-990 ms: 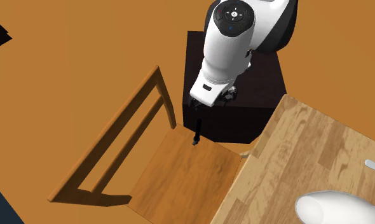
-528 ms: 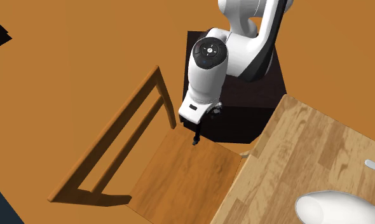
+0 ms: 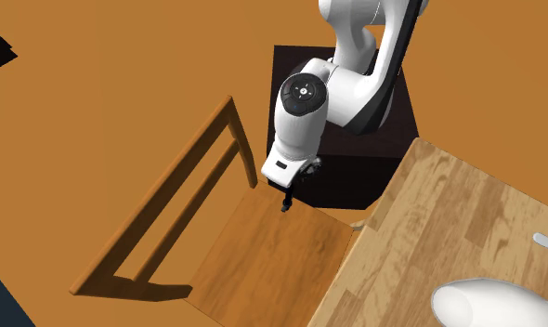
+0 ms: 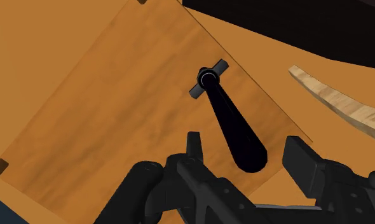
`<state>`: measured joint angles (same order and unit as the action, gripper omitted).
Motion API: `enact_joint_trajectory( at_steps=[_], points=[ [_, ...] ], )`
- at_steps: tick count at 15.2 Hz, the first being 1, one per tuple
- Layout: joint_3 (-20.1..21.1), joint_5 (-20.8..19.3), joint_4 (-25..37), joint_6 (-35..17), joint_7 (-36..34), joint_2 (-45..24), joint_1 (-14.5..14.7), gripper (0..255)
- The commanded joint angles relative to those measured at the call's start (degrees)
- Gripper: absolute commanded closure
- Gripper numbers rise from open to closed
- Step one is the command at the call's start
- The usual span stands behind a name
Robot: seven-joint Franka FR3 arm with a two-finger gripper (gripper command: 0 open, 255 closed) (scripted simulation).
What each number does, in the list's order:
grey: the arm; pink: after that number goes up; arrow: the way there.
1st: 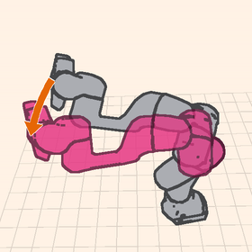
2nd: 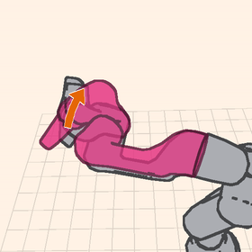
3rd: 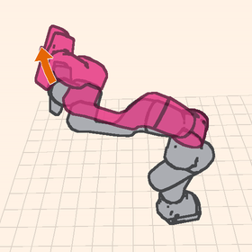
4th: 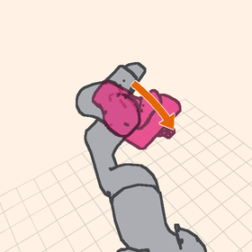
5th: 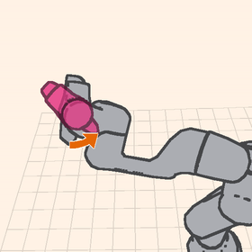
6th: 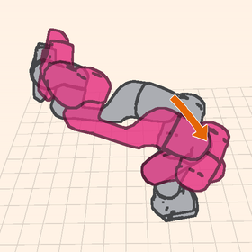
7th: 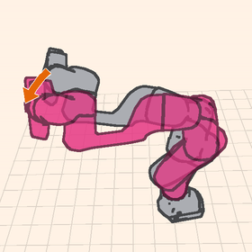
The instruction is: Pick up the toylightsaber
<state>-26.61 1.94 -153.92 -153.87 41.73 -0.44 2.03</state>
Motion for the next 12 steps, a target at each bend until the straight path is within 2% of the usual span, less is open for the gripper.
enact_joint_trajectory(
  at_steps=[1, 9, 12],
  points=[
    [0.00, 0.17, 0.02, -0.15, 0.14, -0.16, 0.00, 255],
    [0.02, 0.27, 0.08, -0.17, 0.20, -0.25, 0.02, 255],
    [-0.24, -2.77, 0.18, 2.63, -2.01, 2.77, -0.26, 255]
  ],
)
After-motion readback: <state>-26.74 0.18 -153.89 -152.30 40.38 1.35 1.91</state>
